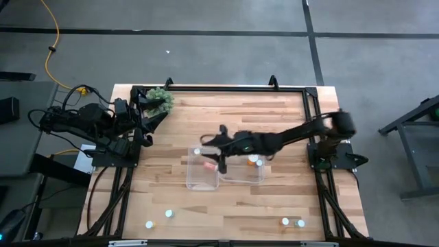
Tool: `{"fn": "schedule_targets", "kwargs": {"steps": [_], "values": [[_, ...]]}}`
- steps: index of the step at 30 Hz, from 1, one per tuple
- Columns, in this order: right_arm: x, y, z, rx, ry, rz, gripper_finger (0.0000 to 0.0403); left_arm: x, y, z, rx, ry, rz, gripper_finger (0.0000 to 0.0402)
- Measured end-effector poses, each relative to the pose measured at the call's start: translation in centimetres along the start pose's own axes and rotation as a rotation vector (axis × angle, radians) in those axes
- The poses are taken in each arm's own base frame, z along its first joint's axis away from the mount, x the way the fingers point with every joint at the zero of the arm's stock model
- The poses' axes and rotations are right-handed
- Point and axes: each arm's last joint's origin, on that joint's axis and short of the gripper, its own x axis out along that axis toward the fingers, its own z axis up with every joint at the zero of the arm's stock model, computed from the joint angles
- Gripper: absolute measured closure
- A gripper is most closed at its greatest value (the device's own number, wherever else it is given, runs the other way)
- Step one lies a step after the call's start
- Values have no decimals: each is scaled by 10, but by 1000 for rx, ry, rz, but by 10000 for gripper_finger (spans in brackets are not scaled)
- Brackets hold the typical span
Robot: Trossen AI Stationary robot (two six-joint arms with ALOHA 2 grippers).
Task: Pick and place medicine bottles into bin by pill shape (circle, oval)
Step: Put the yellow pill bottle into the left transparent bin
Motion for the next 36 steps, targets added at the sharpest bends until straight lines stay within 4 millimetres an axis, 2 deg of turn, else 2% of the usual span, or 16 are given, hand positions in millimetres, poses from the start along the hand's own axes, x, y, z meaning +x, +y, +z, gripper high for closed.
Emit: {"fn": "schedule_targets", "kwargs": {"steps": [5,8,11,15,19,28,32,36], "values": [[-54,-3,67,60,-177,0,224,0,0,0,0,0,0,185],[-90,-6,99,86,-268,-19,224,0,0,0,0,0,0,185],[-122,-8,118,97,-319,-47,224,0,0,0,0,1,-1,185],[-149,-8,128,84,-315,-75,224,2,-1,-2,-3,8,-2,185],[-157,-6,129,53,-301,-92,224,4,-3,-4,-66,18,-6,185],[-156,-6,128,24,-286,-96,224,9,-10,-11,-72,67,-26,185],[-156,-6,127,27,-284,-95,224,10,-28,-12,-53,234,-122,185],[-155,-6,126,26,-269,-95,224,7,-55,-10,-29,496,-239,185]]}}
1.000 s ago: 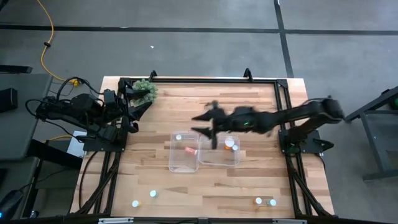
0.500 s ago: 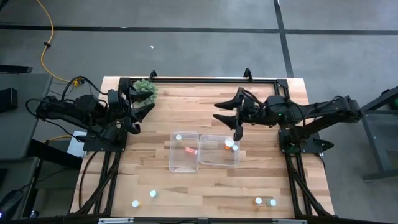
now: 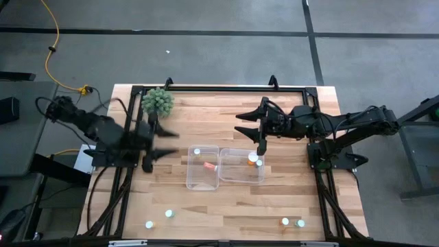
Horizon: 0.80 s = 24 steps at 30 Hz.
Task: Pick and place medicine bottles into bin by pill shape (circle, oval)
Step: Put the yellow pill bottle into the left transparent bin
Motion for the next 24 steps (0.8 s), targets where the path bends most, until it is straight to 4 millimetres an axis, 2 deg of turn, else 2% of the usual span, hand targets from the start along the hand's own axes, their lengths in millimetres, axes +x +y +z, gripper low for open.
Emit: {"fn": "schedule_targets", "kwargs": {"steps": [4,8,13,17,20,24], "values": [[0,0,-1,-3,13,-1,224,-3,-35,-4,1,289,-93,185],[0,0,-2,-5,22,-2,224,-6,-76,-22,-26,555,-207,185],[0,-1,-3,-7,29,-3,224,-10,-129,-63,-66,799,-274,185],[0,-1,-4,-10,41,-13,224,-16,-167,-99,-24,967,-324,183],[0,-2,-6,-15,57,-37,224,-19,-186,-122,-3,1050,-328,173],[0,-2,-7,-8,74,-57,224,-18,-200,-145,20,1099,-291,149]]}}
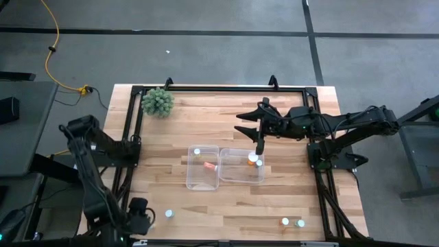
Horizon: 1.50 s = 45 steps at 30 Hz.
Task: Pick and place medicine bottles into bin by pill shape (circle, oval)
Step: Put the yellow pill bottle into the left transparent bin
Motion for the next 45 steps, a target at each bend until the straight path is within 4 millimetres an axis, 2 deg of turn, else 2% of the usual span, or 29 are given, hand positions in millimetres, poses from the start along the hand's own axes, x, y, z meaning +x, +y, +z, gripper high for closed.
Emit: {"fn": "schedule_targets", "kwargs": {"steps": [9,15,25,39,45], "values": [[0,0,-3,39,31,-2,224,36,-2,-1,7,19,129,98],[0,0,-7,57,70,-5,224,53,-3,-4,17,58,166,96],[0,0,-8,54,75,-6,224,69,-2,-8,34,80,239,97],[0,-1,-10,45,102,-8,224,72,3,-13,79,102,275,159],[0,-1,-10,45,101,-8,224,74,5,-15,69,118,274,164]]}}
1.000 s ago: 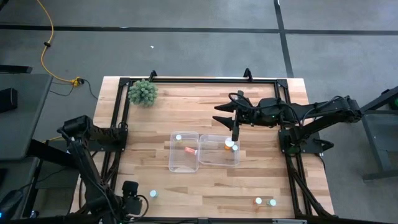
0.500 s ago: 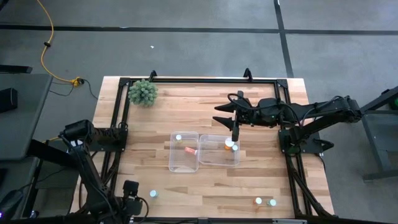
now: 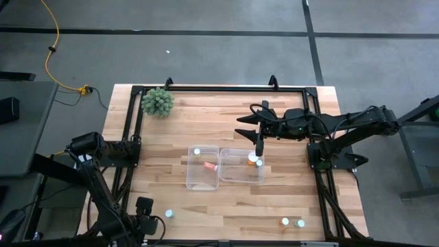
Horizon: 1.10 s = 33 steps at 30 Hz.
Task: Pick and place medicine bottles into bin by pill shape (circle, oval)
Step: Put the yellow pill bottle into the left transparent bin
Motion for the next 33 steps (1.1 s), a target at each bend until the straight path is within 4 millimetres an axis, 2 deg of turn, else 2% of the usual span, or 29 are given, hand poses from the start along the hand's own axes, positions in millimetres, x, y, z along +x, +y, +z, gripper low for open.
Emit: {"fn": "schedule_targets", "kwargs": {"steps": [12,23,33], "values": [[0,-2,0,-3,-8,-79,224,0,0,1,-1,-14,2,167],[0,-2,0,-8,-9,-79,224,0,0,1,-2,-17,4,220],[0,-3,-2,-16,12,-81,224,0,0,1,-2,-19,5,233]]}}
